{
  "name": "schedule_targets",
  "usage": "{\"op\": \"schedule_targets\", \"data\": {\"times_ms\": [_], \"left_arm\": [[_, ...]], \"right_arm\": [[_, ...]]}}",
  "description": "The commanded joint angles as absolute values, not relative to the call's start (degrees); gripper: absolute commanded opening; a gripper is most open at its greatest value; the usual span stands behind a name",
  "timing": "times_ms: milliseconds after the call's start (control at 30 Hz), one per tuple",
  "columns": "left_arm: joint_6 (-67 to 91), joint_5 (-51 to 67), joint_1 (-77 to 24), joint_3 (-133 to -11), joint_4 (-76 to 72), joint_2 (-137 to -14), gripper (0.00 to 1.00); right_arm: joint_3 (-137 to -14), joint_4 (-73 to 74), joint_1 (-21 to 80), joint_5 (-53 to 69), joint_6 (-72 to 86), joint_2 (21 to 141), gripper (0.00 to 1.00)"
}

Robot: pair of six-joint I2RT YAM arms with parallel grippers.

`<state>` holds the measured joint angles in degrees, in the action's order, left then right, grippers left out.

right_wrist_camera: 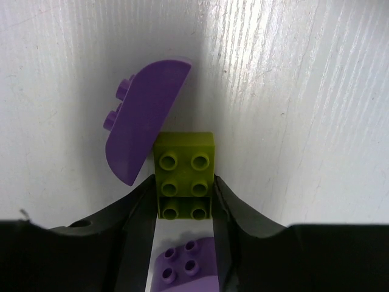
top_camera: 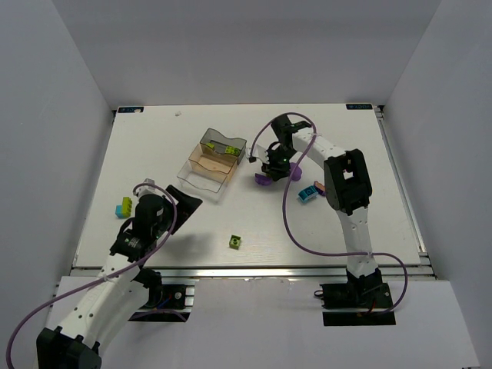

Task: Sort the legos into containers by color

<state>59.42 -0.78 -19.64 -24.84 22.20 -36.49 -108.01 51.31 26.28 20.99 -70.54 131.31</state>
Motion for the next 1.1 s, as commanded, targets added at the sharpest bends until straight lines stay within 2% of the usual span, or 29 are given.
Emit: {"op": "schedule_targets", "data": {"times_ms": [0,100,233,367,633,767,900,1067], "left_arm": [[59.50,-0.09,-19.95,-24.26,21.27,-36.65,0.94],[59.50,-0.09,-19.95,-24.08,20.92,-36.83,0.94],[59.41,-0.09,-20.04,-23.91,20.66,-37.09,0.94],[59.24,-0.09,-20.04,-23.64,19.60,-37.62,0.94],[58.97,-0.09,-20.04,-23.47,19.34,-38.15,0.94],[59.15,-0.09,-20.04,-23.20,19.34,-37.88,0.94],[59.24,-0.09,-20.04,-23.29,19.42,-37.97,0.94],[59.41,-0.09,-20.13,-23.29,19.42,-38.14,0.94]], "right_arm": [[-108.64,53.18,26.46,19.52,-74.62,130.87,0.18],[-106.79,49.85,26.46,18.37,-73.48,128.42,0.10],[-106.26,44.14,26.19,18.81,-69.18,124.03,0.04],[-112.30,41.32,26.37,20.65,-60.06,123.49,0.00],[-114.79,29.37,28.21,23.03,-35.12,123.49,0.00],[-115.31,21.12,29.35,20.83,-26.49,124.54,0.00],[-118.64,18.99,30.23,24.08,-21.80,127.34,0.00],[-119.27,15.30,31.99,24.52,-18.81,129.28,0.09]]}}
